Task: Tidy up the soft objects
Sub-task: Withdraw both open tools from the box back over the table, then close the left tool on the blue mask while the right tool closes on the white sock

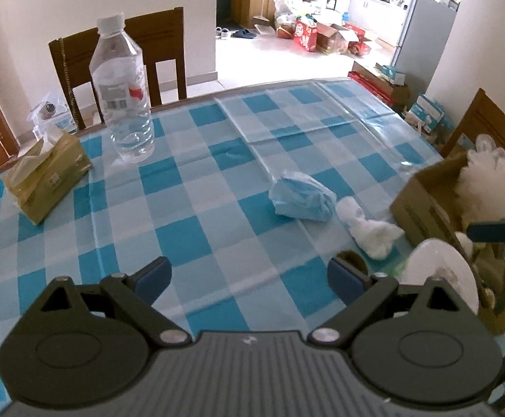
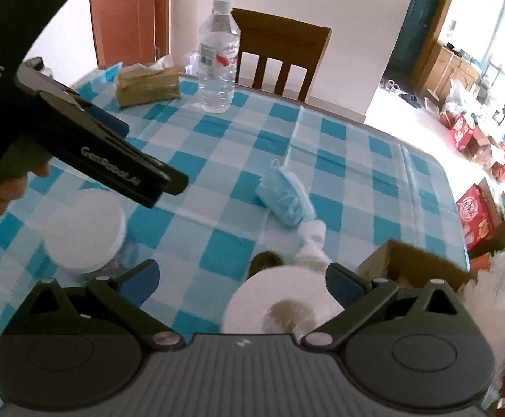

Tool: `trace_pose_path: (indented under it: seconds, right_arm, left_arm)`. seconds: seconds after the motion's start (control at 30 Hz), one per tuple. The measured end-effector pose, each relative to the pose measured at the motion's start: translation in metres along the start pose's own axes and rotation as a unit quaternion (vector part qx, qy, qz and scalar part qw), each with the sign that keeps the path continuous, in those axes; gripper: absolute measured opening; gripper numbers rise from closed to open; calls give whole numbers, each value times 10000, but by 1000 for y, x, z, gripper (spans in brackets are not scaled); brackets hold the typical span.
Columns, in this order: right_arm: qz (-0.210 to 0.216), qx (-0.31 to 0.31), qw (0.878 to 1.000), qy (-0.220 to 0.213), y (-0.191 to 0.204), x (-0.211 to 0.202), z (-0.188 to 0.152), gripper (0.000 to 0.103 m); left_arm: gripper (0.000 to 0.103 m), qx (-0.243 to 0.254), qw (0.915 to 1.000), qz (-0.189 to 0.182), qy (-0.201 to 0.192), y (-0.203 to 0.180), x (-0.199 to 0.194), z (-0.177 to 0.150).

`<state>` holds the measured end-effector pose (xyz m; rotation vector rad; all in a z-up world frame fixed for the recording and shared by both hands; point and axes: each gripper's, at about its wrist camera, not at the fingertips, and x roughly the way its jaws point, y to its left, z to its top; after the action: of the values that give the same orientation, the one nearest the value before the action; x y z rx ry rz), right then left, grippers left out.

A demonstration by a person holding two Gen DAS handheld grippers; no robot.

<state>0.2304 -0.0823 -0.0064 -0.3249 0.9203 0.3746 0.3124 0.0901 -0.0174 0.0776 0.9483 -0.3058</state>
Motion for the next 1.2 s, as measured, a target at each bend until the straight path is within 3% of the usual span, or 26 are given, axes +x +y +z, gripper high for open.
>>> trace_pose_path:
  seconds: [0.37,0.63,0.73,0.9,1.0,1.07,1.2]
  right_arm:
    - [122,86,9955,934,-48,56,48,101]
    - [508,603,9822,1703,-83,105,57,71]
    - [678,833,9751,1940,-94,121,58,66]
    - [1005,1097,9626,2264,-107,142,58,64]
    - [1059,1193,9594,2326,-114,151,56,63]
    - [1083,1265,9580,2335,-118,156,53,61]
    - [1016,1145,9617,2272,-123,160,47,60]
  left_arm:
    - [96,-526,9978,-184,369,7,49,32]
    - [96,-380,9983,-6,452,11,59,31]
    - [96,-242,9980,86,575,12,66,34]
    - [96,146,9952,-74,960,6,82,47]
    - [96,871,9923,-125,877,-9,89,52]
    - [95,1200,9881,-415,867,-16,94,53]
    - [94,1267,9850,-620,994,-21,109,59]
